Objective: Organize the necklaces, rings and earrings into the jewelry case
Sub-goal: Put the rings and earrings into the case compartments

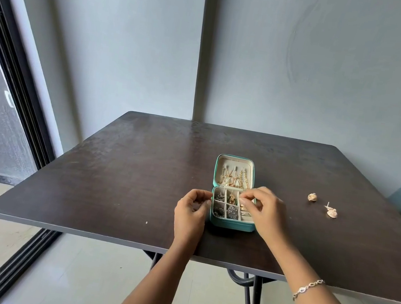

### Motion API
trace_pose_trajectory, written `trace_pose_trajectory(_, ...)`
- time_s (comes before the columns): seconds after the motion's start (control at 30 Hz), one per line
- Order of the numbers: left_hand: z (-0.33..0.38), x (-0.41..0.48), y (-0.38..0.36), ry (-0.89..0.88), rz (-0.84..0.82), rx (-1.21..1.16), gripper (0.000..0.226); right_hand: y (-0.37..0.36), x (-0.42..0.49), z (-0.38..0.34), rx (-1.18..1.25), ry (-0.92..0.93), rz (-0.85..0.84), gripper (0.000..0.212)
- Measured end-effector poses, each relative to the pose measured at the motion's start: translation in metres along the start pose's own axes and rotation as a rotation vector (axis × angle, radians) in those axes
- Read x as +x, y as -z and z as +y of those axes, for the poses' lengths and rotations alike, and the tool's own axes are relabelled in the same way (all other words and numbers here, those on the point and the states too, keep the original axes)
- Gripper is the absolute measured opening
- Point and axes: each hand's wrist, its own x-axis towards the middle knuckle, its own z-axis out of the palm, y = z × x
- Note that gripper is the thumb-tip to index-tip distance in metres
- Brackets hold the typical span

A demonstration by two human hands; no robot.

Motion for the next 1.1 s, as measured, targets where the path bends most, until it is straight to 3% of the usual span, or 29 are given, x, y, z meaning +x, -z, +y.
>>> trace_pose_trajectory(0.2,0.001,-0.002,-0.001,-0.014,0.031,0.036,0.014,0.033,-0.022,0.050,-0.098,0.042,0.152,0.009)
trace_pose_trajectory(0.4,0.001,-0.005,-0.003,-0.022,0.049,0.067,0.015,0.054,-0.027,0.076,-0.237,0.050,0.093,0.010)
trace_pose_trajectory(0.6,0.010,-0.003,-0.019,-0.329,0.056,0.361,0.015,0.087,-0.019,0.107,-0.277,-0.148,0.159,0.017)
trace_pose_trajectory(0.77,0.034,-0.004,-0.066,-0.508,-0.078,0.319,0.007,0.096,-0.007,0.139,-0.045,-0.531,0.387,0.024)
trace_pose_trajectory(0.87,0.041,-0.008,-0.099,-0.540,-0.195,0.318,0.010,0.100,-0.001,0.150,0.008,-0.647,0.434,0.024)
trace_pose_trajectory(1.0,0.032,-0.010,-0.139,-0.438,-0.396,0.426,0.008,0.096,0.008,0.149,-0.059,-0.562,0.339,0.028)
trace_pose_trajectory(1.1,0.024,-0.010,-0.163,-0.388,-0.465,0.471,0.009,0.096,0.011,0.154,-0.178,-0.493,0.260,0.016)
